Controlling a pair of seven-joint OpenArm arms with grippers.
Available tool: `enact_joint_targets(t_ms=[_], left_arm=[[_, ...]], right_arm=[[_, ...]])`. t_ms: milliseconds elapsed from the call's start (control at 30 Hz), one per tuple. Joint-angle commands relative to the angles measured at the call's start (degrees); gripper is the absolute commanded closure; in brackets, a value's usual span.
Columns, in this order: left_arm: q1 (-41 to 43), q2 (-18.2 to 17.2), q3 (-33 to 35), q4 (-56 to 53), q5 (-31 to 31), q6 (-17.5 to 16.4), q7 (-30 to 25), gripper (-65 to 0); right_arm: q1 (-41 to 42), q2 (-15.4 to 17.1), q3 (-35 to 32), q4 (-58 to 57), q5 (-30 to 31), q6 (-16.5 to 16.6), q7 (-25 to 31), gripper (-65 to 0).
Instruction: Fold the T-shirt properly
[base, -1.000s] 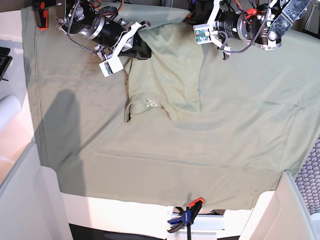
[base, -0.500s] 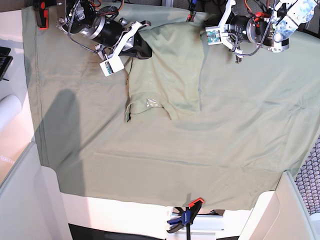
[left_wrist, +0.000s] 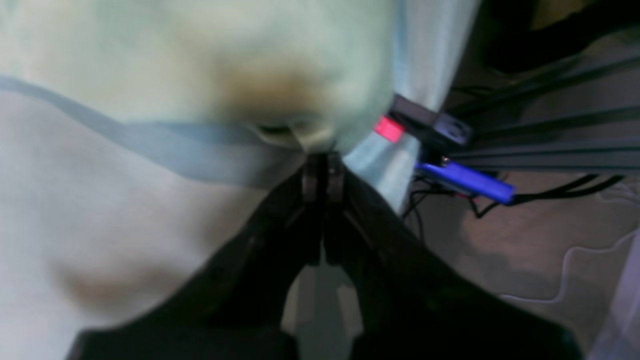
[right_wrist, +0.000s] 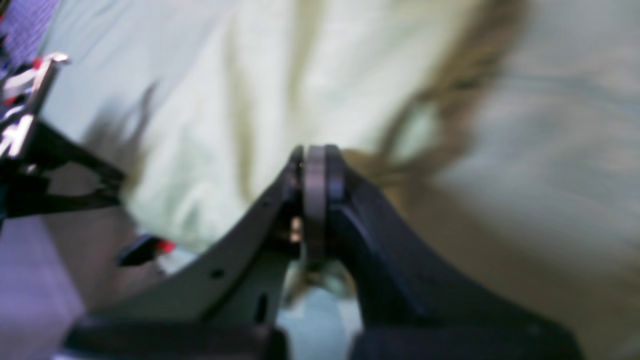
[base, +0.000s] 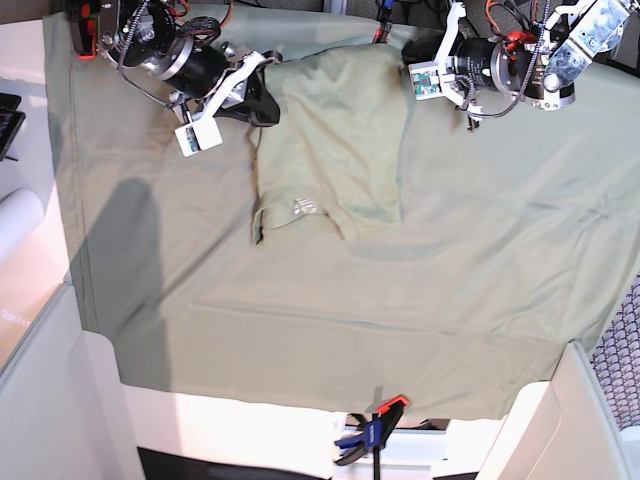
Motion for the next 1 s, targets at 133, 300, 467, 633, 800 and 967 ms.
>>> enact_joint_targets(t_ms=[133,300,467,633,800,967], left_arm=[[-2.1,-1.0,-0.5,1.5,-2.3,-0.1,-0.8,0.0],[2.4,-3.1,-0.5,6.2,-6.3,-0.1,1.8,0.0],[10.1,-5.3,-3.6,11.2,-6.4,-0.1,3.3,0.0],[20.1,-5.6,-11.0,12.5,-8.8,-0.1,4.1,0.0],[30.1,-5.6,-15.0,10.9,-8.3,-0.1,4.3,0.0],[37.5,-5.1,-15.0,2.8,-6.8,-0.1,4.9,0.0]], right_arm=[[-0.1,0.3,7.9,2.7,1.7,0.8,0.9,0.0],[-4.2,1.9,10.6,4.9,3.5,0.8,0.5,0.0],[-9.8,5.5,10.7,7.3,3.5,0.8,0.4,0.0],[-15.7,7.9,10.7,7.9,3.4,0.8,0.4,0.0],[-23.1,8.0,10.7,6.8,2.0,0.8,0.6,0.0],[-30.1,7.9,10.7,3.0,0.4,0.8,0.9,0.0]])
